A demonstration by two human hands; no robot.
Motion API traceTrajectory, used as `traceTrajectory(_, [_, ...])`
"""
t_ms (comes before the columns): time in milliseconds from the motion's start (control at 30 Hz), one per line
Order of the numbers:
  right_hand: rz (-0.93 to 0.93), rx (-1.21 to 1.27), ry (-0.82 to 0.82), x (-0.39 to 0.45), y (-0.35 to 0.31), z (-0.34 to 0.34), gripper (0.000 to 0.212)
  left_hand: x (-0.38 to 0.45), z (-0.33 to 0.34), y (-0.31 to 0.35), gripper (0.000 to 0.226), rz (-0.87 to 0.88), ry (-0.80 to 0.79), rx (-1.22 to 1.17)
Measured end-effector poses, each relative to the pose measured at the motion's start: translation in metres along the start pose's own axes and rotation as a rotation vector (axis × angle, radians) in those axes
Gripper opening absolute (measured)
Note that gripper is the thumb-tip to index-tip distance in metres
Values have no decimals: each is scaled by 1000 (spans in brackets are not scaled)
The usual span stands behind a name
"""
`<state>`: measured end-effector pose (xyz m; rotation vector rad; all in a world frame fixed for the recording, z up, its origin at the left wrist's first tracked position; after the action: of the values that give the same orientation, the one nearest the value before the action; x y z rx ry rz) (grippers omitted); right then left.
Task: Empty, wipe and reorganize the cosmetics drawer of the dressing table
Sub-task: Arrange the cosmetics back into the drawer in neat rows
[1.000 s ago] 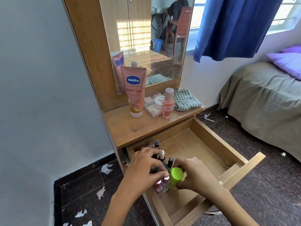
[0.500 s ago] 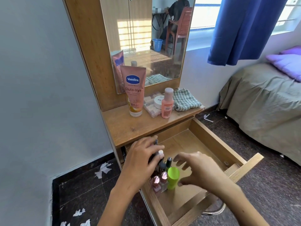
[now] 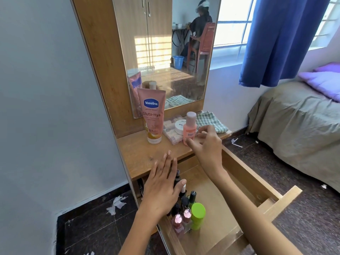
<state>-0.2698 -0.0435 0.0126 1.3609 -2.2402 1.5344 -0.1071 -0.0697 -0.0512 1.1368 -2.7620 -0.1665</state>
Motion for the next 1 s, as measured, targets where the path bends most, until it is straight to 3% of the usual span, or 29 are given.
traceTrajectory(133, [5, -22, 47, 8, 3, 11, 56, 1, 0, -1, 81, 3, -50, -89])
traceTrajectory(367, [-31, 0, -11, 10, -6, 10, 51, 2, -1, 0, 74, 8, -77, -100])
traceTrajectory(500, [-47, 14, -225, 2, -7, -7, 50, 2, 1, -2, 68, 4, -78, -86])
traceTrajectory(633, [66, -120, -544, -13, 15, -28, 53, 3, 1, -3, 65, 15, -96, -68])
traceTrajectory(767, [152, -280, -744, -33, 45, -27, 52, 3, 4, -3, 64, 3, -114, -59])
traceTrajectory(1000, [164, -503, -833, -55, 75, 15, 45, 3, 4, -2, 62, -12, -107, -35])
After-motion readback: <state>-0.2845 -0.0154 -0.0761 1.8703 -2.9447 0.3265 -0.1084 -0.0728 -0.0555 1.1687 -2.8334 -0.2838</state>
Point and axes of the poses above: each hand's wrist, its own x-axis towards the middle knuckle, its own z-axis out of the palm, y = z × x, the point moved 6 cm from there along x, towards the middle knuckle, and after that the axes turned 7 degrees about -z, right-handed, at the moved point
